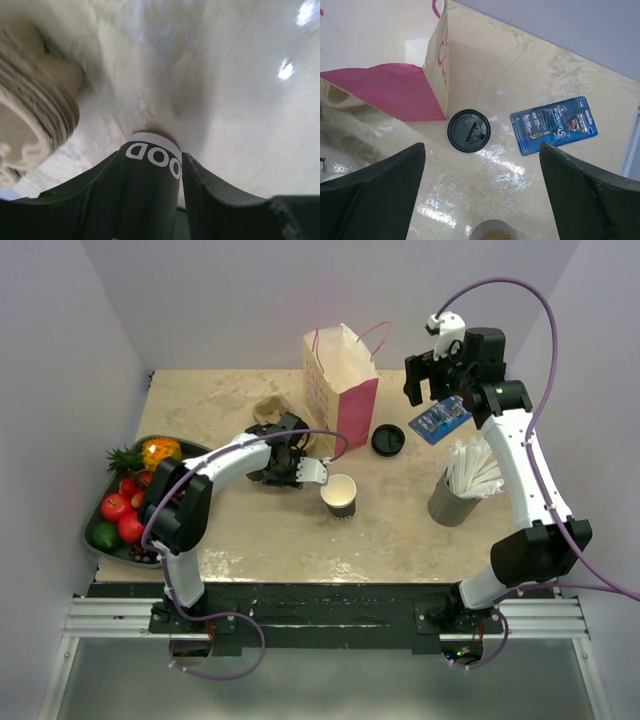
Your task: Pack the takeout coffee
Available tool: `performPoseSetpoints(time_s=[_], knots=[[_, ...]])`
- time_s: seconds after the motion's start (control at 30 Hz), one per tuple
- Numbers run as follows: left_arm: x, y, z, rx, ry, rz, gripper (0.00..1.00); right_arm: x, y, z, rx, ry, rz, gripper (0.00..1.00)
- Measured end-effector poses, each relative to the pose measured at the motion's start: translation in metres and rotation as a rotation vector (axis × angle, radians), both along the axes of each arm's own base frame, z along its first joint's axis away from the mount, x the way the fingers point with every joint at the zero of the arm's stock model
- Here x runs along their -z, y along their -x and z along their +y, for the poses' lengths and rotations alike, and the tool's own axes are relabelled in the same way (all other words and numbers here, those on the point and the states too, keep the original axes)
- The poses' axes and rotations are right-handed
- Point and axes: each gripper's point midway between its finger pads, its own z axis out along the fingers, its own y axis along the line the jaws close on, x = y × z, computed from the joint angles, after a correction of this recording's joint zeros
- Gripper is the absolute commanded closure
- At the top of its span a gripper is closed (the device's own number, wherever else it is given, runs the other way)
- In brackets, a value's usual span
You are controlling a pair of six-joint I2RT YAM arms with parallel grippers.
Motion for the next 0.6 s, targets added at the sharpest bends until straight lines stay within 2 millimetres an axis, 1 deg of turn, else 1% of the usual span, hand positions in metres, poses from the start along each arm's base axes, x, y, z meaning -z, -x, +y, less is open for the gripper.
performPoseSetpoints(time_s=[0.07, 0.2, 0.23, 0.3, 0.37, 0.47, 0.6], knots=[[0.000, -0.004, 0.013, -0.029, -0.020, -0.007, 0.46, 0.000, 0.000, 0.000, -0.001, 0.000, 0.000, 0.01], [0.007, -0.004, 0.037, -0.071, -0.054, 0.009, 0.46, 0.000, 0.000, 0.001, -0.006, -0.003, 0.000, 0.01], [0.008, -0.004, 0.042, -0.079, -0.060, 0.016, 0.46, 0.000, 0.000, 0.002, -0.009, -0.005, 0.001, 0.01], [0.009, -0.003, 0.045, -0.085, -0.061, 0.021, 0.46, 0.000, 0.001, 0.003, -0.015, -0.008, 0.002, 0.01], [0.008, -0.002, 0.041, -0.079, -0.047, 0.024, 0.46, 0.000, 0.001, 0.003, -0.017, -0.009, 0.002, 0.01], [0.004, 0.002, 0.030, -0.067, -0.017, 0.033, 0.46, 0.000, 0.001, 0.003, -0.017, -0.009, 0.003, 0.01], [-0.006, 0.003, 0.007, -0.048, 0.043, 0.030, 0.46, 0.000, 0.001, 0.003, -0.017, -0.008, 0.003, 0.01]])
